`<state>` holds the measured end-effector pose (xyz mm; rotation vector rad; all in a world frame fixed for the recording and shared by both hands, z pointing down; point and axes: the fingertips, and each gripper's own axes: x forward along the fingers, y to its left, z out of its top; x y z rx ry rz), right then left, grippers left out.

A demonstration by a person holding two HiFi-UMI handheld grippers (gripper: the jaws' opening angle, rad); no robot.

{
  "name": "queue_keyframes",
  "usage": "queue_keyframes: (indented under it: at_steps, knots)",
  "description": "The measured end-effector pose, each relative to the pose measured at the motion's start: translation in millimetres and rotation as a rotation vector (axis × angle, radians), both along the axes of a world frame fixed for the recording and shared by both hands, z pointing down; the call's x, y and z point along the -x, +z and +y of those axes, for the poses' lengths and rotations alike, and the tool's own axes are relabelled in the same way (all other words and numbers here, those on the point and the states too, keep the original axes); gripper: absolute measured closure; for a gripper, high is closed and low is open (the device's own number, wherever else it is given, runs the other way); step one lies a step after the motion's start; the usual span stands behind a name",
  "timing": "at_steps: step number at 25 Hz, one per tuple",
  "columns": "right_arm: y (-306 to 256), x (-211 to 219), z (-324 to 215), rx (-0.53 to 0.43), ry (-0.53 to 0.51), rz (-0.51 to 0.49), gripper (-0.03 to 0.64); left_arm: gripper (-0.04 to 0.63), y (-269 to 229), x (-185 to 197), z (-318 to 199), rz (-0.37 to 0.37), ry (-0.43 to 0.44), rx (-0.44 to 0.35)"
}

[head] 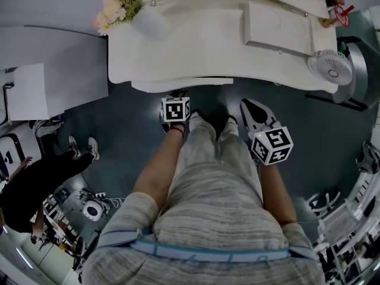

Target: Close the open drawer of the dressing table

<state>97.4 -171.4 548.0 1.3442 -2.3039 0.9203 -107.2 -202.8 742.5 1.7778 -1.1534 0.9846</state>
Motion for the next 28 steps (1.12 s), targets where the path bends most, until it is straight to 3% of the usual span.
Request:
queue_keyframes:
  at_steps: [12, 28]
  knots:
    - [4, 1, 5, 0.013, 0.034, 0.021, 0.606, 0.460, 0, -4, -35, 0.037, -0.024, -0.063]
    - [0, -2, 10, 0.013, 0.042, 0.044, 0.606, 0.463, 3, -6, -51, 0.058, -0.016, -0.057]
